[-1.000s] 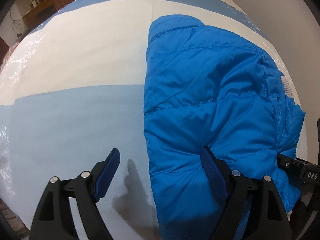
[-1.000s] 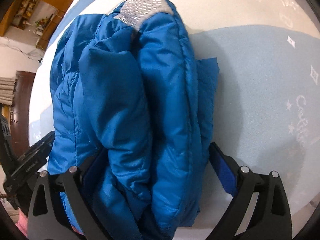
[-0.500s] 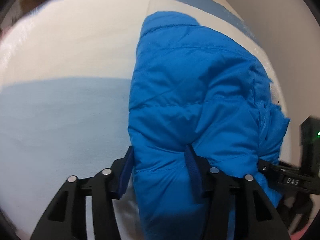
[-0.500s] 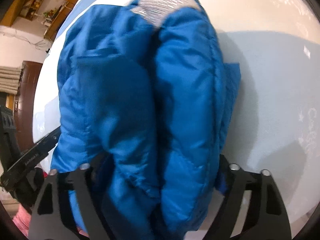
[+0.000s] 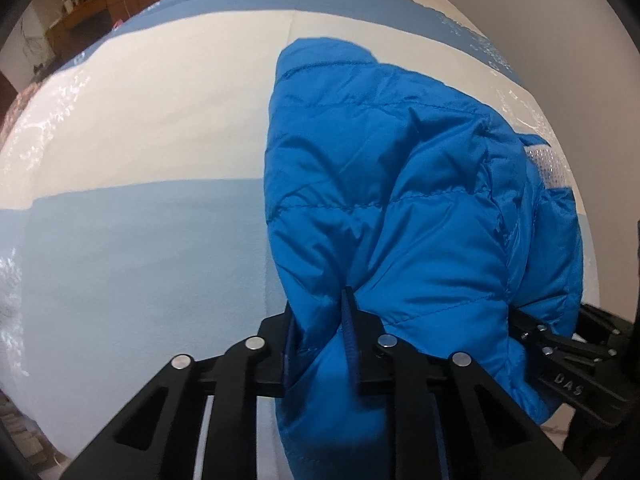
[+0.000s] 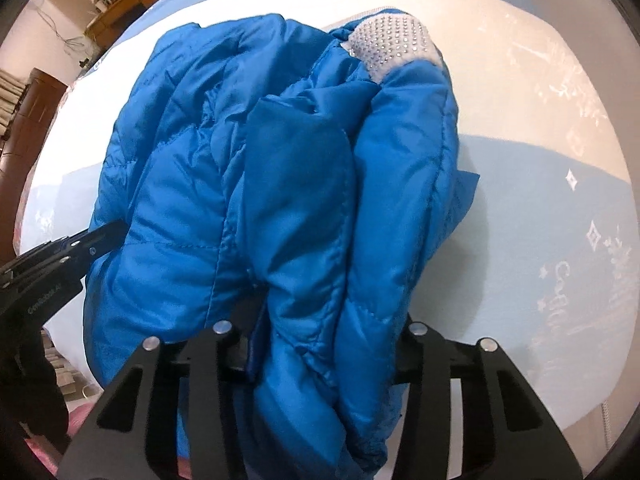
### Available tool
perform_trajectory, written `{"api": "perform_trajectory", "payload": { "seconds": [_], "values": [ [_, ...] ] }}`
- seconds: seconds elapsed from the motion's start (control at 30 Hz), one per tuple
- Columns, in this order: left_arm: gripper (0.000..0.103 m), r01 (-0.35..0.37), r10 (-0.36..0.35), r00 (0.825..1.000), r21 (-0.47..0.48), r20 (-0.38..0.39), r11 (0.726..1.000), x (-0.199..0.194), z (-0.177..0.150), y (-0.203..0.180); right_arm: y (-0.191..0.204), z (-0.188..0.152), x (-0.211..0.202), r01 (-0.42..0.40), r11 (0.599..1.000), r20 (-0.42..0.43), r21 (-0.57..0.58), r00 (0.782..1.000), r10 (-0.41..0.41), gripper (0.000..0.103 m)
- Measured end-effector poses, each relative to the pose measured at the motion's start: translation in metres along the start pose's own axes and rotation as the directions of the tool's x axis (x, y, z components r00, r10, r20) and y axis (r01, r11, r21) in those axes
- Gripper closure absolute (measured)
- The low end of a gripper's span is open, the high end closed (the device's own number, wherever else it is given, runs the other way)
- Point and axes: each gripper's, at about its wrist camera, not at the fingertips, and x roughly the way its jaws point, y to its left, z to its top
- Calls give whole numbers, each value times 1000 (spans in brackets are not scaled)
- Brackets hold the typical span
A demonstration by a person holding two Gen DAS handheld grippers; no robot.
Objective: Fold large clothes
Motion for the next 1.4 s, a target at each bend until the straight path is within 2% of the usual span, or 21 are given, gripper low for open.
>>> {"api": "perform_trajectory", "payload": {
  "seconds": [0.13, 0.2, 0.4, 0.53, 0.73, 0.77, 0.8, 0.83, 0.87, 0.9, 1.03, 1.13, 1.17, 1.2, 1.27, 1.33, 1.4],
  "values": [
    [87, -1, 1, 1000, 4, 25, 1000, -9, 0, -1, 4, -3, -19, 15, 999, 33, -34, 999, -14, 65],
    [89, 2, -2, 999, -8, 47, 1000, -16, 7, 5, 23, 2, -34, 19, 999, 58, -51, 998, -16, 66],
    [91, -4, 9, 996, -48, 93, 999, -30, 32, 24, 38, 25, -48, 32, 994, 115, -101, 993, -20, 66],
    [91, -27, 35, 992, -65, 125, 998, -33, 58, 35, 52, 51, -44, 41, 989, 161, -142, 987, -18, 66],
    [98, -61, 79, 980, -102, 182, 993, -31, 110, 52, 59, 128, -16, 8, 984, 176, -176, 984, 23, 66],
    [103, -25, 43, 976, -86, 213, 996, -33, 118, 52, 58, 135, -10, -5, 983, 173, -183, 984, 38, 66],
    [103, -16, 31, 973, -68, 227, 998, -34, 126, 47, 64, 145, 0, -27, 980, 163, -197, 985, 59, 66],
    [103, -28, 39, 970, -47, 241, 998, -35, 134, 42, 67, 149, 4, -12, 980, 159, -199, 986, 44, 66],
    [103, -34, 44, 970, -48, 240, 998, -34, 140, 41, 71, 158, 14, 16, 983, 150, -185, 989, 12, 65],
    [103, -33, 45, 971, -55, 233, 998, -30, 144, 41, 68, 163, 21, 11, 987, 132, -162, 991, 11, 64],
    [103, -72, 88, 979, -87, 187, 994, -11, 145, 53, 44, 173, 34, -70, 994, 81, -84, 994, 77, 62],
    [103, -100, 115, 982, -106, 150, 989, -6, 138, 66, 35, 171, 38, -95, 992, 70, -80, 992, 101, 59],
    [97, -105, 122, 982, -116, 146, 988, -7, 135, 69, 35, 170, 37, -97, 992, 71, -79, 992, 103, 58],
    [77, -111, 129, 982, -133, 140, 985, -9, 130, 75, 35, 171, 36, -94, 992, 72, -83, 992, 100, 57],
    [51, -101, 122, 982, -146, 142, 984, -11, 124, 88, 33, 172, 35, -86, 992, 75, -91, 993, 93, 56],
    [44, -114, 133, 984, -152, 123, 982, -7, 116, 101, 35, 169, 34, -81, 992, 76, -97, 993, 88, 56],
    [41, -40, 55, 996, -192, 72, 981, 6, 110, 117, 38, 168, 33, -73, 992, 77, -103, 994, 81, 55]
  ]
}}
